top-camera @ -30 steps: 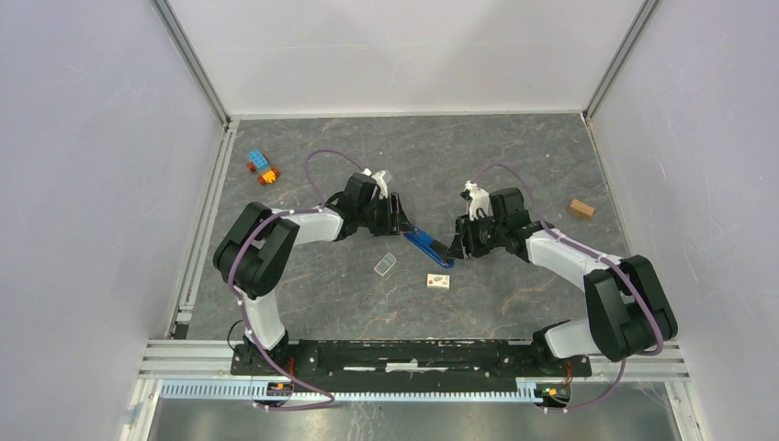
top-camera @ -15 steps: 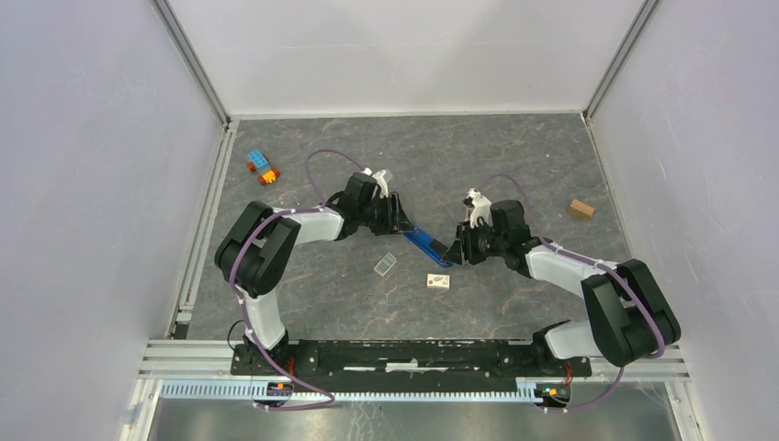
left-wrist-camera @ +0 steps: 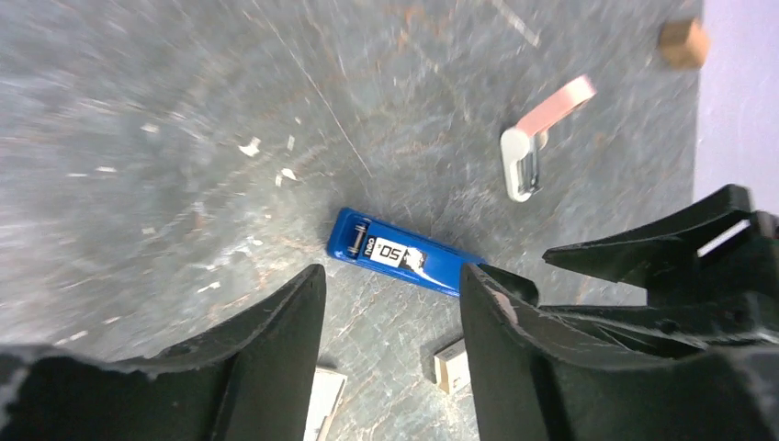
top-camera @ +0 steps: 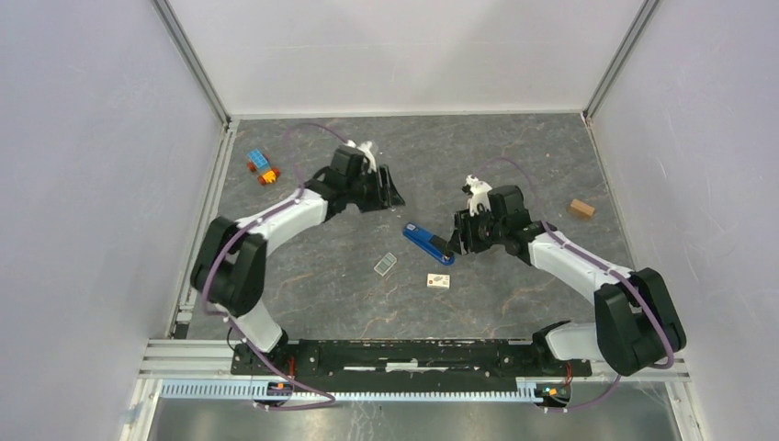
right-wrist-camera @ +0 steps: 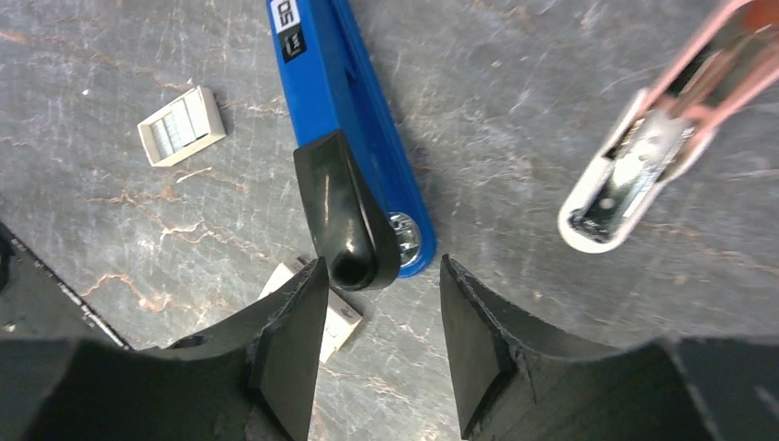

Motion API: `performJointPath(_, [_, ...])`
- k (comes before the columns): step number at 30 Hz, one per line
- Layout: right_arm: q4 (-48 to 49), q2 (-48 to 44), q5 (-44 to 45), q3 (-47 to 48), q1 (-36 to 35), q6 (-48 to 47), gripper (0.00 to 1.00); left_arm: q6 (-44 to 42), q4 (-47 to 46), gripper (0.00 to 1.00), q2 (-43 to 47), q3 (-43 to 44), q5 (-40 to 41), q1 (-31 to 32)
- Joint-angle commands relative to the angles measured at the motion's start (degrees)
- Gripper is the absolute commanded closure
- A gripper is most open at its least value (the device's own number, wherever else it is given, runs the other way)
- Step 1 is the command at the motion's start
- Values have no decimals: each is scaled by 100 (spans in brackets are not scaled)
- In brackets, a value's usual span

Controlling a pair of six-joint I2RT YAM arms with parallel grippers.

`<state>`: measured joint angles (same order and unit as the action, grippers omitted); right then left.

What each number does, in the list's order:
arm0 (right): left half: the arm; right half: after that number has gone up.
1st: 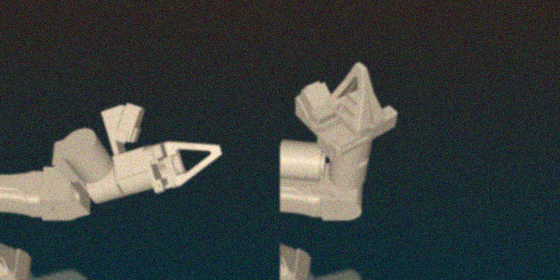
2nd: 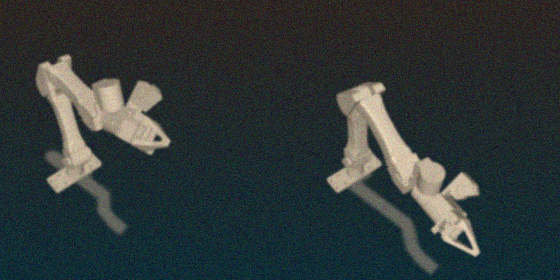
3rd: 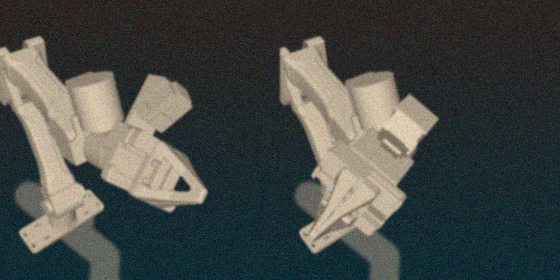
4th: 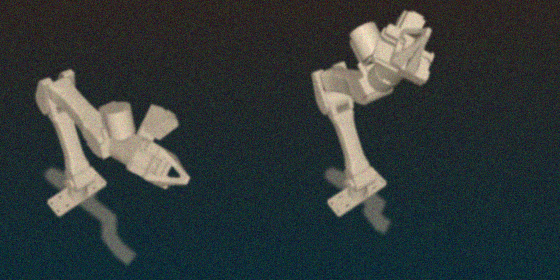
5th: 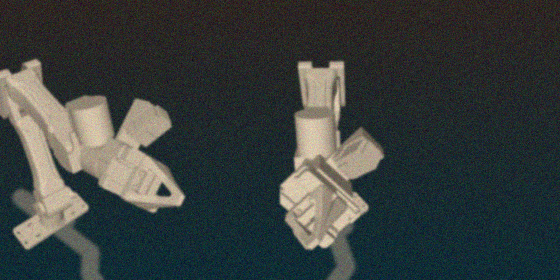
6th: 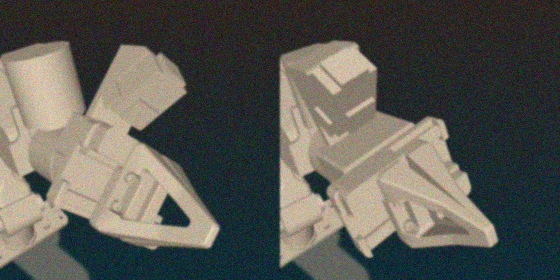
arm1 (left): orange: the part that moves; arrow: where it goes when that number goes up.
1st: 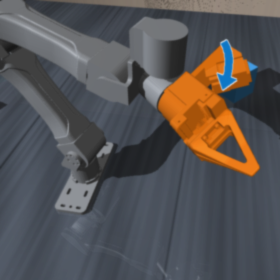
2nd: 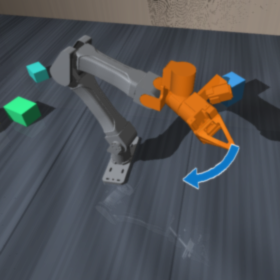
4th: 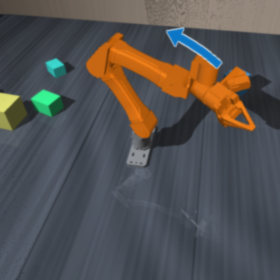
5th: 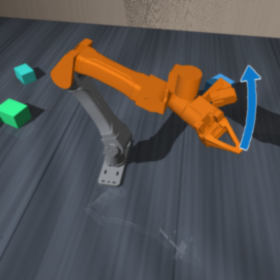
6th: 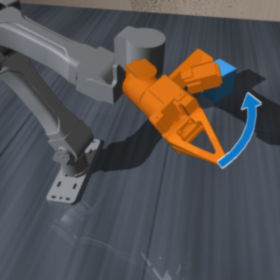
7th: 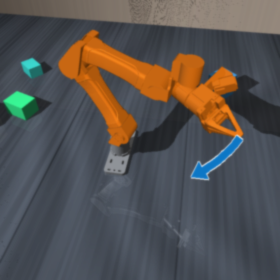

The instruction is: Load the staples into the stapler

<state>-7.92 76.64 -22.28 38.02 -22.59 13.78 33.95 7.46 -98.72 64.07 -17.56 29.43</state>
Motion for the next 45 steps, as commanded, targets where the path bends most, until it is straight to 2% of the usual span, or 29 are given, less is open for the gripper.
performJointPath(1, [-662,-246,625,466,-118,-602,45,-385,857,35,1174,336,379,-406])
performJointPath(6, [-868,-289,1033,596,-384,-1081,39,-849,1621,24,2322,167,730,-517])
performJointPath(11, [-924,-285,1236,721,-792,-1611,34,-1242,2312,7,3374,-314,1046,-512])
performJointPath(12, [-911,-230,1237,753,-862,-1690,33,-1295,2402,1,3604,-467,1092,-512])
performJointPath(18, [-865,387,1350,1119,-1013,-1869,33,-1436,2691,0,4646,-1239,1192,-514])
performJointPath(25, [-802,1138,1548,1556,-1261,-1766,43,-1901,2940,0,5249,-1617,1474,-516])
performJointPath(29, [-686,1519,1708,1810,-1374,-1573,54,-1990,2964,0,5546,-1733,1562,-517])
performJointPath(37, [324,2190,1856,2233,-1517,-938,73,-2024,2933,0,5714,-1787,1576,-512])
performJointPath(42, [932,2579,1877,2549,-1559,-632,74,-2007,2935,0,5771,-1817,1594,-517])
performJointPath(45, [806,2830,2018,2918,-1590,-621,66,-1998,2931,0,5792,-1824,1614,-515])
